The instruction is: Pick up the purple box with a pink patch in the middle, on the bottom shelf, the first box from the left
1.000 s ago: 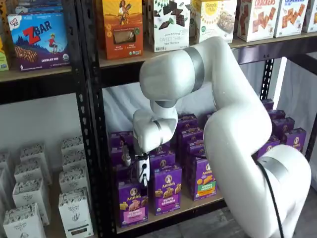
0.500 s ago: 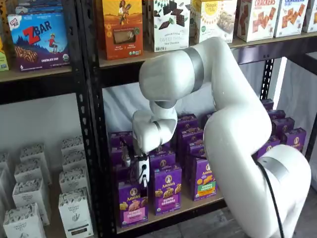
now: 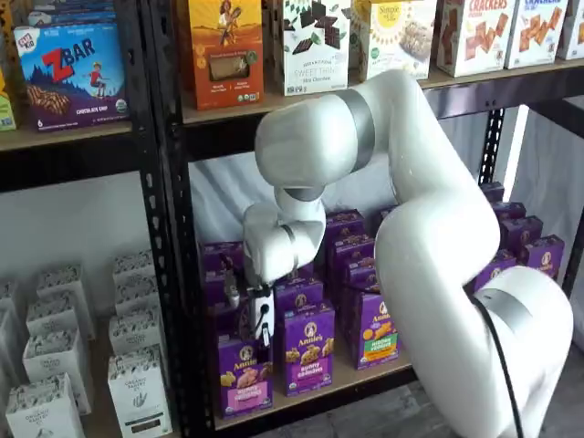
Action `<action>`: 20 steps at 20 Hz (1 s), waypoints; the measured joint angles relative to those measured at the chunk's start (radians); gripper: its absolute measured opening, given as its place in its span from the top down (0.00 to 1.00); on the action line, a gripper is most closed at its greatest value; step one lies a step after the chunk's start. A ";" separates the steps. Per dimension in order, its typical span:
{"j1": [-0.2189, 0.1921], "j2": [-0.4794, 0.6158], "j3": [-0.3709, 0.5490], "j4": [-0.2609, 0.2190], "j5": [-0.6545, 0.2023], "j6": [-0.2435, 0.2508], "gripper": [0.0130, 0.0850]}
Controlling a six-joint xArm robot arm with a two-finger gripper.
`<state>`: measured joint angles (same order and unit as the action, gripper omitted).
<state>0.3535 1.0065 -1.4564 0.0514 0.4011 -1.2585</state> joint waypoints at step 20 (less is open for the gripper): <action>0.000 -0.008 0.005 0.000 0.017 0.001 0.72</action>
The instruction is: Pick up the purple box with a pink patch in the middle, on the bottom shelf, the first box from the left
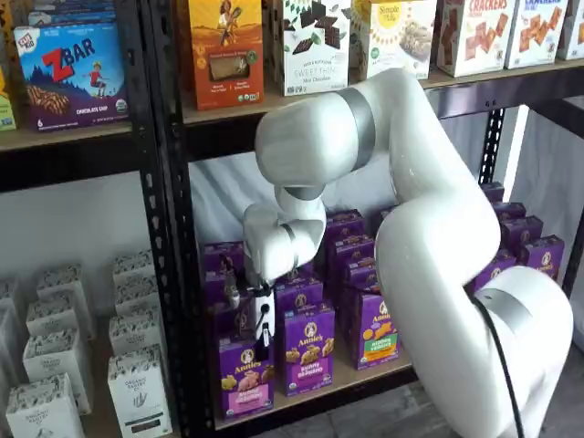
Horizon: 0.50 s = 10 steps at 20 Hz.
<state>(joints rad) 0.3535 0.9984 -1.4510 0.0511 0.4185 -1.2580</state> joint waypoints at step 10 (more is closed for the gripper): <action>-0.001 -0.016 0.018 -0.033 0.004 0.030 0.78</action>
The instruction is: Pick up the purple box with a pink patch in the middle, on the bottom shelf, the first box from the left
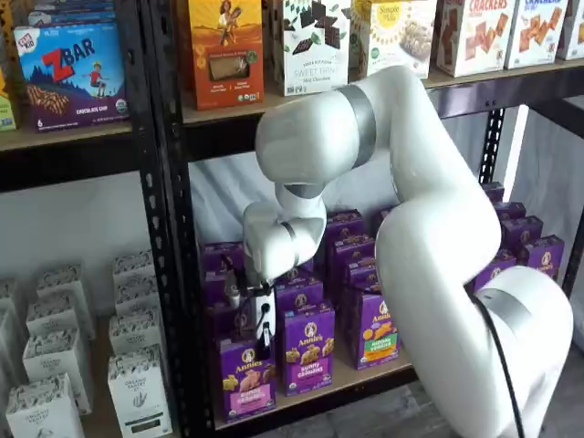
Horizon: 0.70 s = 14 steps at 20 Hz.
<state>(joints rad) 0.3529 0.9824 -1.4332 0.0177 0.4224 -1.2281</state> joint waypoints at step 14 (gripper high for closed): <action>-0.021 -0.168 0.237 -0.100 -0.072 0.071 0.78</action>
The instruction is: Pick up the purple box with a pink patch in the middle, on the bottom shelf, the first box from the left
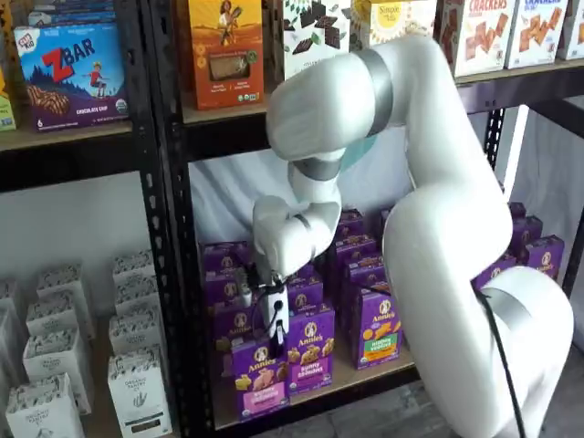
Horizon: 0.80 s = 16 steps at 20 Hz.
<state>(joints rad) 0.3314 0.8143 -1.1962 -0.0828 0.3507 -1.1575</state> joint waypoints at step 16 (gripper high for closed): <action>-0.015 -0.177 0.184 0.024 0.008 -0.037 0.78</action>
<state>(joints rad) 0.3168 0.6370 -1.0125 -0.0590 0.3582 -1.1944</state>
